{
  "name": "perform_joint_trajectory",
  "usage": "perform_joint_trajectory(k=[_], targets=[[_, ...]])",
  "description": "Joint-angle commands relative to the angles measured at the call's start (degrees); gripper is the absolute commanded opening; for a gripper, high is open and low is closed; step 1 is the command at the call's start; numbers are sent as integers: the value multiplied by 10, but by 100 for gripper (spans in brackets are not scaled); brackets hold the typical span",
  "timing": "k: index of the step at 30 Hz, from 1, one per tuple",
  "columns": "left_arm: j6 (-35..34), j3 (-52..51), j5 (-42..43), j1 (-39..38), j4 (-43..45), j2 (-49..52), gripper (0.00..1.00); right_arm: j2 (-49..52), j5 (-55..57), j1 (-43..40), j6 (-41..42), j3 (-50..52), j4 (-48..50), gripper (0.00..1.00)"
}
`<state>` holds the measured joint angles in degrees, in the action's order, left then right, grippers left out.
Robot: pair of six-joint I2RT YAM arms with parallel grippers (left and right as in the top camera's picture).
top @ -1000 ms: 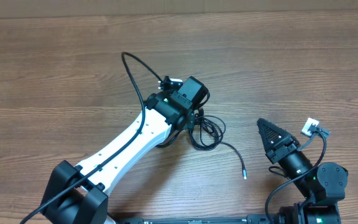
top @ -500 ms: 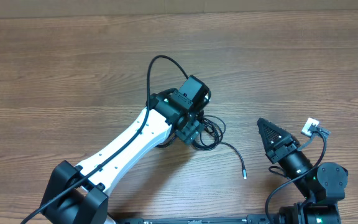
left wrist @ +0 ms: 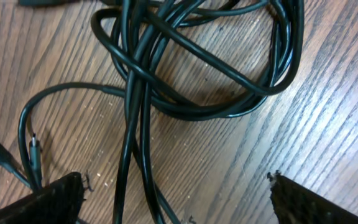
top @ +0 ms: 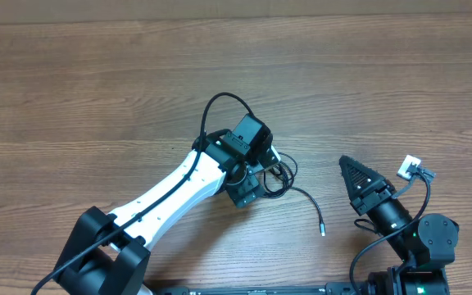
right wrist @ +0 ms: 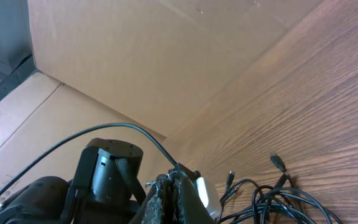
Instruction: Untangle cables
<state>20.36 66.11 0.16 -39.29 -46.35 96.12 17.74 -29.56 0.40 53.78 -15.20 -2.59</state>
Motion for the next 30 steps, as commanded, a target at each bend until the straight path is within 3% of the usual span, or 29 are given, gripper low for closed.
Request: perform_joint_trajectory(k=[1,8,16,23,27,30], targets=[[24,-16,11,0,18,2,100,-3,6,-2,-3,-14,3,4],[24,-42,12,3,56,2,98,-3,6,-2,-3,-14,3,4],[23,-47,14,3,59,2,63,-3,6,-2,-3,-14,3,4],[24,-51,14,3,59,2,57,-3,6,-2,-3,-14,3,4],[24,-51,13,4,60,2,40,-3,6,-2,-3,-14,3,4],[24,-51,12,4,61,2,19,-3,6,-2,-3,-14,3,4]])
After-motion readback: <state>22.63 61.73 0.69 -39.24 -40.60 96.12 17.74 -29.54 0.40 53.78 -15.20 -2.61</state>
